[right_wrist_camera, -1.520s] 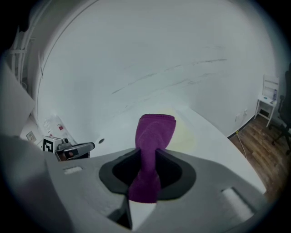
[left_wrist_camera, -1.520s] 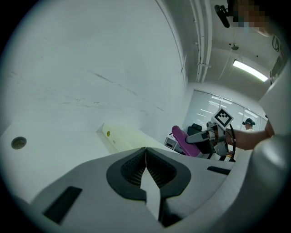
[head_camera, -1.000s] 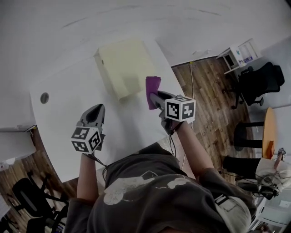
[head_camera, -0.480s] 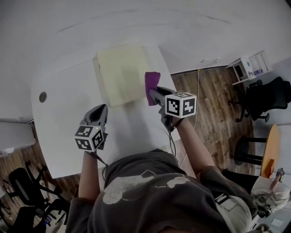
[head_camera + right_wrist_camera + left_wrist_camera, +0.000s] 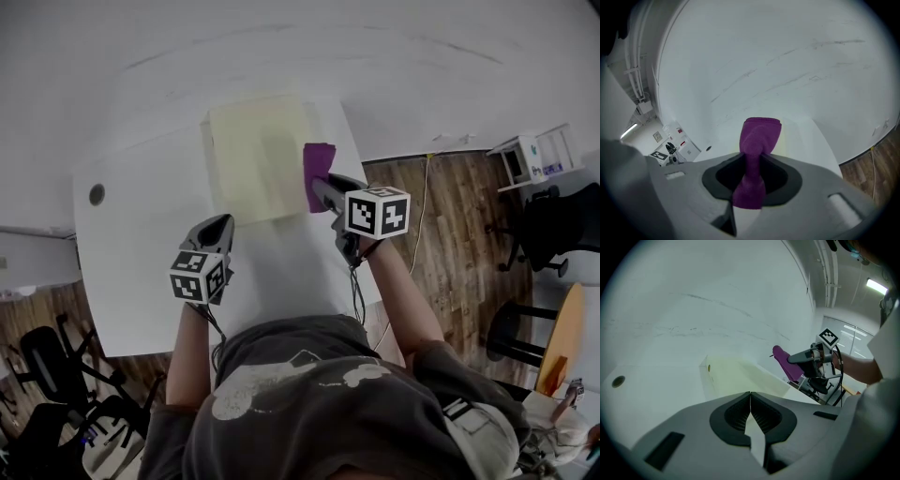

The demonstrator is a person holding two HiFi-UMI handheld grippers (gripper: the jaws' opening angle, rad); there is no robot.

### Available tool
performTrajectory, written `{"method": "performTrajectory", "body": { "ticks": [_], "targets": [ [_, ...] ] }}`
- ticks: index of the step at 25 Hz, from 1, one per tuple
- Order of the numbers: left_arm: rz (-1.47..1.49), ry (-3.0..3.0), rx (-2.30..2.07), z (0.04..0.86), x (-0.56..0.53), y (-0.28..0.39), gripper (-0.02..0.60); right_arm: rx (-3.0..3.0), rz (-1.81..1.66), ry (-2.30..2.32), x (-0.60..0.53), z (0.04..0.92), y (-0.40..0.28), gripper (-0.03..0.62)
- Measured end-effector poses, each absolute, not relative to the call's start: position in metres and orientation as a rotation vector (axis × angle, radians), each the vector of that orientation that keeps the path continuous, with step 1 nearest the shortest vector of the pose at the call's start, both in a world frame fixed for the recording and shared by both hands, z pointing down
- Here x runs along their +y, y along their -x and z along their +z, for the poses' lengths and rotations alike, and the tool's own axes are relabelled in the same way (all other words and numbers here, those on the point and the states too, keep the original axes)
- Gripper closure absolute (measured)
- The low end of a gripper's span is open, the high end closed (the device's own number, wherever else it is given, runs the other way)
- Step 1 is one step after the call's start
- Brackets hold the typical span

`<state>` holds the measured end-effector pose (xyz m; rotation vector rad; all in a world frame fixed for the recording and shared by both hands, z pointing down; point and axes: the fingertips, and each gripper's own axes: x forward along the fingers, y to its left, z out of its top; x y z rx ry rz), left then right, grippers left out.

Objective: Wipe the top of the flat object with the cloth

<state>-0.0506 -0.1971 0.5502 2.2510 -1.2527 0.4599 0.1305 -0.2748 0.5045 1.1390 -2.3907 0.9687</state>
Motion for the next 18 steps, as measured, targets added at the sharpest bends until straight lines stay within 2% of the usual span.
{"method": "performTrajectory", "body": {
  "ticks": [18],
  "targets": [
    [0.612, -2.152, -1.264, 0.586, -0.206, 0.047, 0.58, -2.428, 1.003, -1.064, -0.296, 0.51, -0.12, 0.497]
  ]
}}
